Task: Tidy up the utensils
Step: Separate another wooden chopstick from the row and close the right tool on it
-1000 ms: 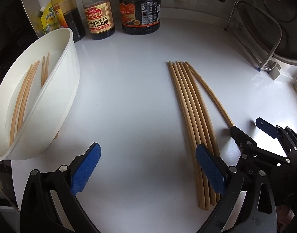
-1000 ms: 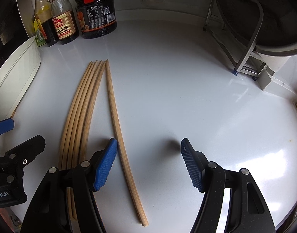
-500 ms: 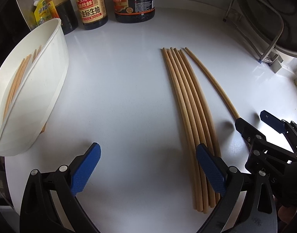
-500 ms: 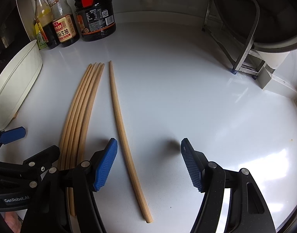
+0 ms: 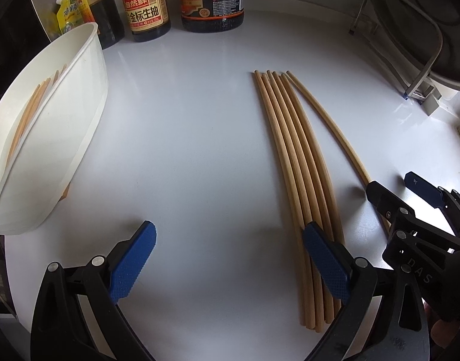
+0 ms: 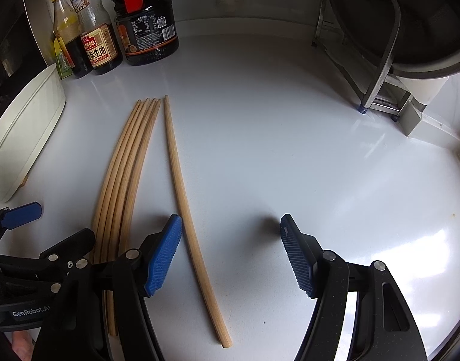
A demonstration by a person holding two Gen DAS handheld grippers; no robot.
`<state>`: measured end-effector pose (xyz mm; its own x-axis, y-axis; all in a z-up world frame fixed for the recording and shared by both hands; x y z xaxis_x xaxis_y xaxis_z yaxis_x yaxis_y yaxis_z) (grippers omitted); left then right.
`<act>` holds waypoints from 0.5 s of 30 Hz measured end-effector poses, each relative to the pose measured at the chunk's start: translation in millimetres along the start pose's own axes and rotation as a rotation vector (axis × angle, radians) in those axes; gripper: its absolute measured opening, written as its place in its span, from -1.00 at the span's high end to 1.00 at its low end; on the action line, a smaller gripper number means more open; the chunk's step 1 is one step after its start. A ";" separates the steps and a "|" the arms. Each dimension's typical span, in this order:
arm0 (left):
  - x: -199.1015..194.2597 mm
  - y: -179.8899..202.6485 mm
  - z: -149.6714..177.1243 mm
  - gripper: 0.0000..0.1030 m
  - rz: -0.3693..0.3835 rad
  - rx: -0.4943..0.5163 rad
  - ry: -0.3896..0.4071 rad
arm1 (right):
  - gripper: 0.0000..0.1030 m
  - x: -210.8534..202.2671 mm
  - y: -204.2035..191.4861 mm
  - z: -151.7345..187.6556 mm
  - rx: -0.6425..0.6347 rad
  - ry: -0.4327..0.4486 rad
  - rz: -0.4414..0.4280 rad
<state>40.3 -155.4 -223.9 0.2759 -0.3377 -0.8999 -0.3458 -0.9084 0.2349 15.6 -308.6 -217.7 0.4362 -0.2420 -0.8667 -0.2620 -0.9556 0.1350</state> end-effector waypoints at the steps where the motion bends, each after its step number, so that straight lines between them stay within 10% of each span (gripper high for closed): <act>1: 0.5 -0.4 0.7 -0.88 0.005 -0.008 -0.003 | -0.26 0.6 0.2 0.0 0.001 -0.001 0.000; 15: 5.7 -13.1 -7.0 -0.90 -0.051 -0.024 -0.001 | -0.26 1.5 -0.9 -1.5 -0.017 0.017 0.006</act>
Point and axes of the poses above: each gripper's, at about its wrist camera, not at the fingertips, and x roughly the way its jaws point, y to its right, z to its underside, the point moved 9 cm from there along x, roughly the way its jaws point, and after that the axes turned 14 degrees about z, right-handed, at the moved point
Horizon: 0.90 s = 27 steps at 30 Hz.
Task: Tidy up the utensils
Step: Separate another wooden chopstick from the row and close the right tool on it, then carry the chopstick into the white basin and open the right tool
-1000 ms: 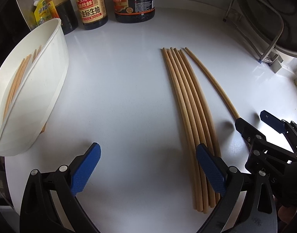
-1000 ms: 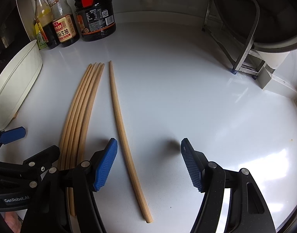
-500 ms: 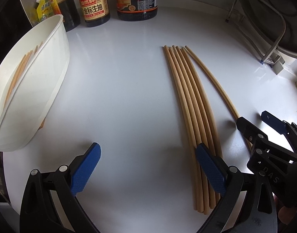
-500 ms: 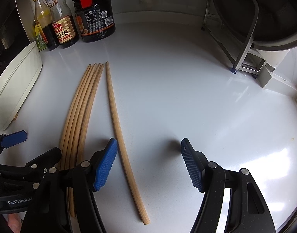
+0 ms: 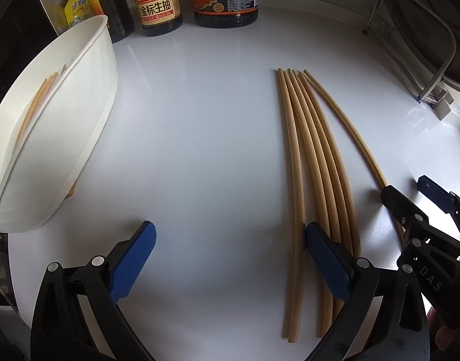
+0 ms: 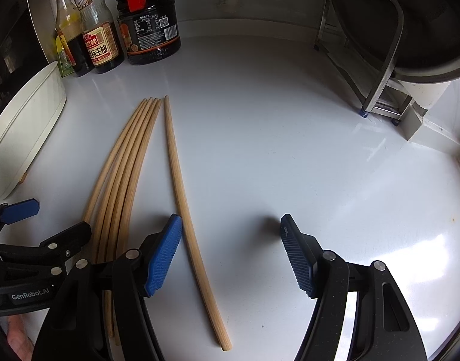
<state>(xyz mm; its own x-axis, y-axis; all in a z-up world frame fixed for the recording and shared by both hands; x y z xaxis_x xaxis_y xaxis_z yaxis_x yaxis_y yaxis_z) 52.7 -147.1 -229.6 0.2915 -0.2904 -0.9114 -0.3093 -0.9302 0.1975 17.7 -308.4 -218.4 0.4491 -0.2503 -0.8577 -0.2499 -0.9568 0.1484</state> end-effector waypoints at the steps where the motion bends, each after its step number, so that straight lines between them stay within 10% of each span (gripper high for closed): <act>1: 0.4 -1.9 -2.2 -0.90 -0.003 -0.006 0.004 | -0.26 0.4 -0.6 -0.7 -0.005 0.003 0.003; 14: 1.2 3.7 -18.5 -0.78 -0.028 0.063 0.038 | -0.06 -2.0 -19.0 -6.4 -0.086 0.052 -0.048; 20: -0.6 18.9 -20.7 -0.11 0.042 0.098 0.051 | 0.42 -6.8 -28.3 -6.8 -0.114 0.066 -0.069; 25: -4.9 24.9 -16.4 0.84 0.050 0.126 0.055 | 0.86 -8.6 -31.9 -7.5 -0.126 0.067 -0.076; 27: -5.4 23.7 -16.0 0.85 0.050 0.127 0.049 | 0.88 -8.3 -31.2 -7.6 -0.120 0.064 -0.083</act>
Point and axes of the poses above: each gripper's, at about its wrist camera, not at the fingertips, and x roughly the way its jaws point, y to its right, z to its underside, the point moved 9 cm from there along x, roughly the way its jaws point, and after that the axes turned 14 degrees about z, right-handed, at the moved point
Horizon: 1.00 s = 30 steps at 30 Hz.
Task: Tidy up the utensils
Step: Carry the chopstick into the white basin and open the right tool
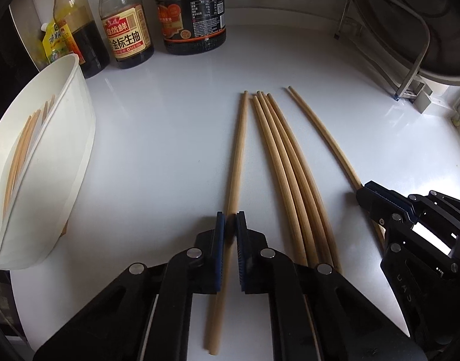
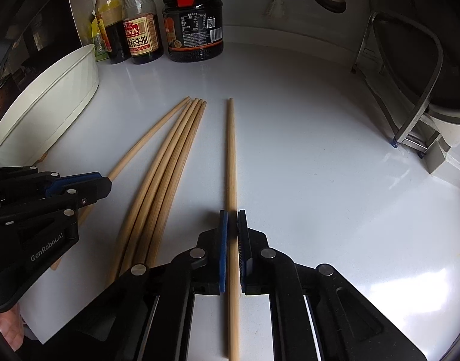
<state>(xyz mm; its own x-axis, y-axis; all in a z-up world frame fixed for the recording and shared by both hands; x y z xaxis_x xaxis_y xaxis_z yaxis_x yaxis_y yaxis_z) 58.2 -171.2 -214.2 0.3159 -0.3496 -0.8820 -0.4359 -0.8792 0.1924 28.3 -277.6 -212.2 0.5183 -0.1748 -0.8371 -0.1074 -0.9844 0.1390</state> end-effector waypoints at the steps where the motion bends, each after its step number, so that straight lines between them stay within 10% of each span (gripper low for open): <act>1: -0.2 -0.5 0.6 0.86 0.002 0.001 -0.003 | 0.88 -0.3 0.9 0.4 0.007 -0.003 -0.006; 18: -84.9 -26.6 -41.9 0.86 0.127 -0.043 0.116 | 0.88 -62.0 -17.4 -58.6 0.153 0.043 -0.109; 30: -169.5 -183.2 -55.8 0.86 -0.049 -0.159 0.211 | 0.88 -100.8 -159.2 -154.4 0.023 0.133 -0.270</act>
Point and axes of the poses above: each gripper's, at about its wrist camera, not at the fingertips, and x roughly the way its jaws point, y to its right, z to its underside, the point moved 9 cm from there along x, roughly the way its jaws point, and after that the axes turned 14 degrees about z, right-handed, at the moved point
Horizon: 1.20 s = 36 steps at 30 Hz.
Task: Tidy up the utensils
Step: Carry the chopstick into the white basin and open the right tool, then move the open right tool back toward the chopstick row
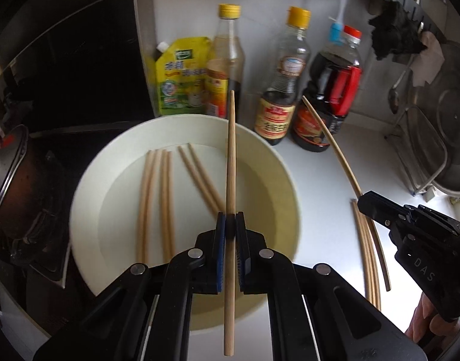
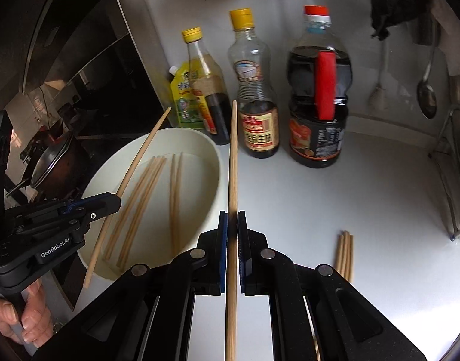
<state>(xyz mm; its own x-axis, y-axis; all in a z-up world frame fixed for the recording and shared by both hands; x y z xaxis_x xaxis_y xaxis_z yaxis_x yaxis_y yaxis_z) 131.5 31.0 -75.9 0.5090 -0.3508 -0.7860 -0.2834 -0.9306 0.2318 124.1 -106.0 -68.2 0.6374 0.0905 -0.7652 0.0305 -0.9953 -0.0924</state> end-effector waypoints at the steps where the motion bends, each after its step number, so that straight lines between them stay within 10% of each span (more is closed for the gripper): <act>1: -1.8 -14.8 -1.4 0.86 -0.015 -0.013 -0.003 | 0.88 4.5 -11.9 -3.4 -0.011 -0.006 -0.013; 11: 21.5 -96.0 8.7 0.86 -0.043 -0.089 -0.082 | 0.88 64.9 -103.9 -4.8 -0.076 -0.150 -0.062; 25: 40.2 -113.5 13.1 0.83 -0.018 -0.102 -0.132 | 0.88 93.9 -123.0 4.3 -0.076 -0.237 -0.005; 30: 22.3 -119.9 4.8 -0.38 -0.049 -0.123 -0.077 | 0.68 82.9 -115.2 -1.7 -0.072 -0.196 0.020; 36: -1.8 -125.6 3.7 -0.43 -0.091 -0.143 -0.033 | 0.64 64.1 -99.1 -0.2 -0.060 -0.169 0.037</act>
<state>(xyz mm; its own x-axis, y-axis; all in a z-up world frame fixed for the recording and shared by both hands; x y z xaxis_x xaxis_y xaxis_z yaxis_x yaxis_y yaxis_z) 163.3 148.9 -105.7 0.4993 -0.2628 -0.8256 -0.1176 -0.9646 0.2359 162.0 -1.6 -108.0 0.5003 0.0532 -0.8642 0.0581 -0.9979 -0.0278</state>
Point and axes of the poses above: each gripper's, at about its wrist camera, not at the fingertips, and x roughly the way its jaws point, y to its right, z to its underside, the point moved 9 cm from there along x, roughly the way its jaws point, and after that the axes turned 14 degrees about z, right-handed, at the moved point
